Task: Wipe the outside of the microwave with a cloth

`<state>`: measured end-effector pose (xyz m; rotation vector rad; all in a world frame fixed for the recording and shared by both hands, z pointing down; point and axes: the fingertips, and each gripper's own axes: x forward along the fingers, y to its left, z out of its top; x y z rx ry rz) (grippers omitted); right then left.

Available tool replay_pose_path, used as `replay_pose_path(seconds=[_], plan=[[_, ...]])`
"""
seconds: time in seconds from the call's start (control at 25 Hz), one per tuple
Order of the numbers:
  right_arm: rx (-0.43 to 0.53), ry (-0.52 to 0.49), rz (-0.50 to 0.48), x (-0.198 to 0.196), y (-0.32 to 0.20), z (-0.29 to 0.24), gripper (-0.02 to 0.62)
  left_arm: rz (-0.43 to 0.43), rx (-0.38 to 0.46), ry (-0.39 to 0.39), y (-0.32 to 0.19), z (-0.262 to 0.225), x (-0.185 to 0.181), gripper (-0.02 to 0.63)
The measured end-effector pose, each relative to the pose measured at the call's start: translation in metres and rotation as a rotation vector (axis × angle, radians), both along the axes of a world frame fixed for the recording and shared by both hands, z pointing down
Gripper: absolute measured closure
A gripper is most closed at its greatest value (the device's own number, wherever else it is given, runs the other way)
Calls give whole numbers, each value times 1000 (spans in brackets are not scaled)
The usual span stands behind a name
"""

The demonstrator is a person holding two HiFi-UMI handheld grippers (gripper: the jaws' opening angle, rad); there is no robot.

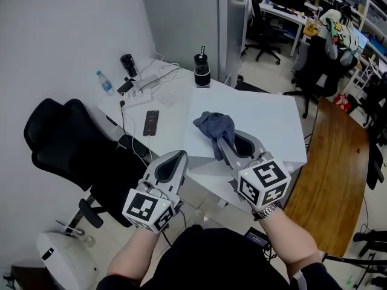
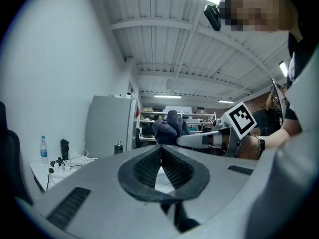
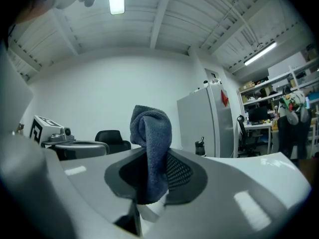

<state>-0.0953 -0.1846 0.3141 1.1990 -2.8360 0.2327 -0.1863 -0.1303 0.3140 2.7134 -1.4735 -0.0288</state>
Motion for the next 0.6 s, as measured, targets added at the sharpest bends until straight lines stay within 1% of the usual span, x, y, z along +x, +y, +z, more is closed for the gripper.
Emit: replay_pose_path(seconds=[0.36, 0.6], plan=[[-73, 98, 59, -53, -79, 24, 517, 48, -20, 26, -70, 6, -53, 601], [-139, 192, 71, -78, -115, 52, 517, 88, -27, 38, -104, 13, -67, 601]])
